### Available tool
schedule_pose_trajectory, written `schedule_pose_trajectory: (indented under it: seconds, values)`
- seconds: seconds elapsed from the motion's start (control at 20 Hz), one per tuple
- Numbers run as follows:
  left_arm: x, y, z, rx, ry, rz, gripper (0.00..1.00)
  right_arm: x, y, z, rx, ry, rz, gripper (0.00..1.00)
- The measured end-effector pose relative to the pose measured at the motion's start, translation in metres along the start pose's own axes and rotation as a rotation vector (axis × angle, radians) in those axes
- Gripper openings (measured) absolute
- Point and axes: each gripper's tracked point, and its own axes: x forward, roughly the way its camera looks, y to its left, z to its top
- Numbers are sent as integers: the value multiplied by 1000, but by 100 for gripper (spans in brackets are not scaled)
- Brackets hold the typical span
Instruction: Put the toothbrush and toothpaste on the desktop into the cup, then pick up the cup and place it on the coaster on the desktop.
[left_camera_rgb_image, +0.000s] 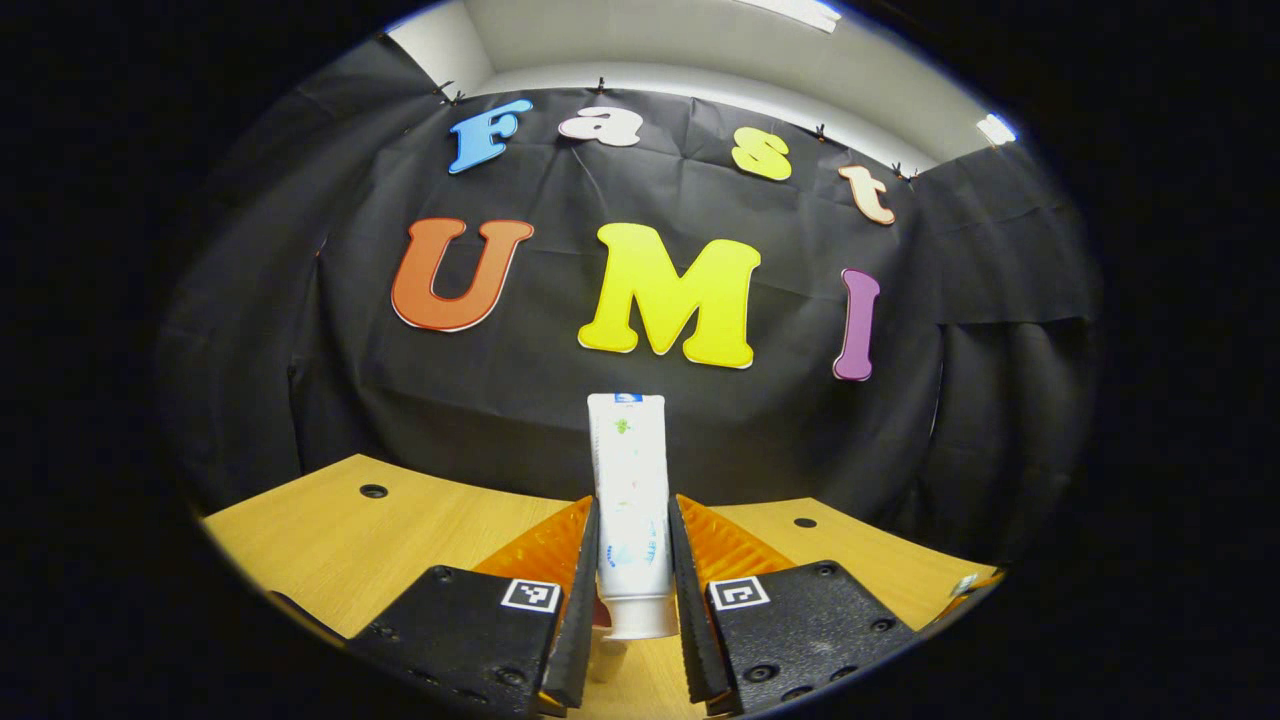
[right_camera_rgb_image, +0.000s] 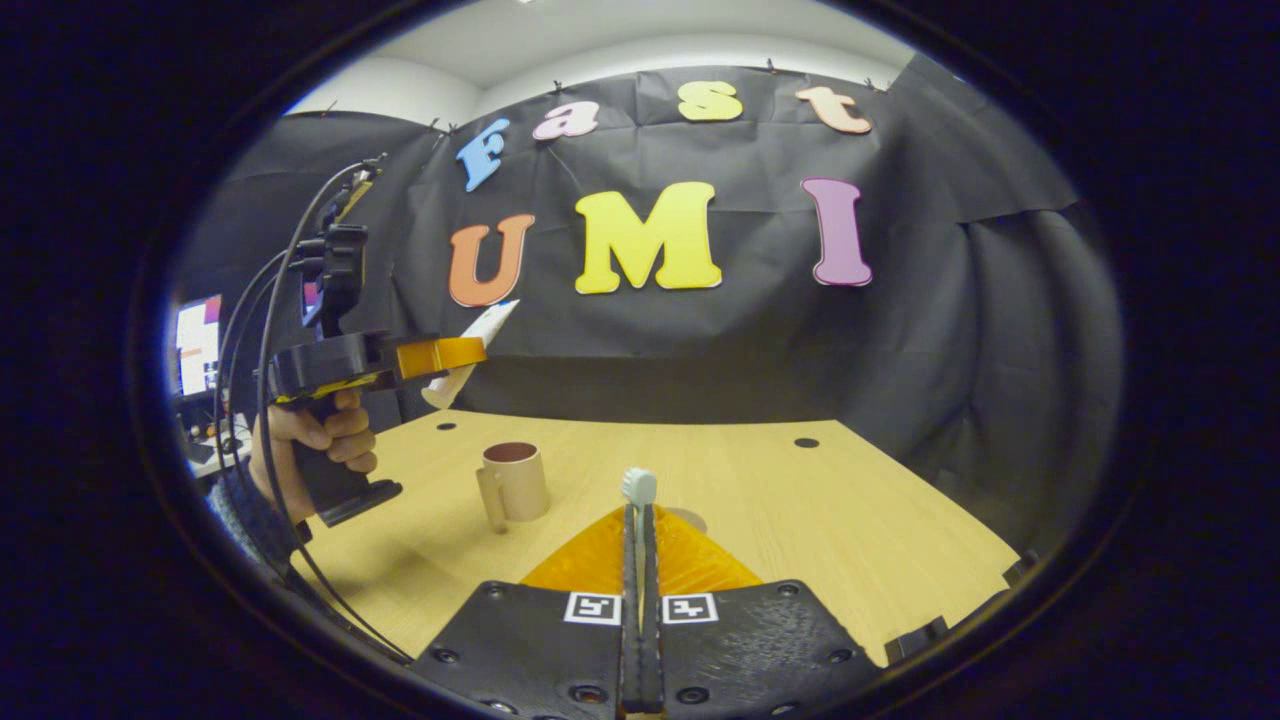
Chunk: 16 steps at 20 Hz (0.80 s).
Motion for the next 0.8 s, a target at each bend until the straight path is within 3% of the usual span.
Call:
schedule_pose_trajectory:
  seconds: [0.4, 0.45, 0.5, 0.8]
  values:
    - [37, 9, -30, -29, 64, -1, 40, -4, -5, 3, -4, -15, 9, 1]
    - [39, 10, -36, -36, 77, 6, 36, -4, -4, 2, -3, -12, 12, 0]
    - [40, 12, -40, -43, 86, 8, 40, -4, -5, 1, -2, -9, 11, 0]
    - [37, 17, -43, -58, 82, 11, 40, 4, -28, -10, 7, 29, -29, 0]
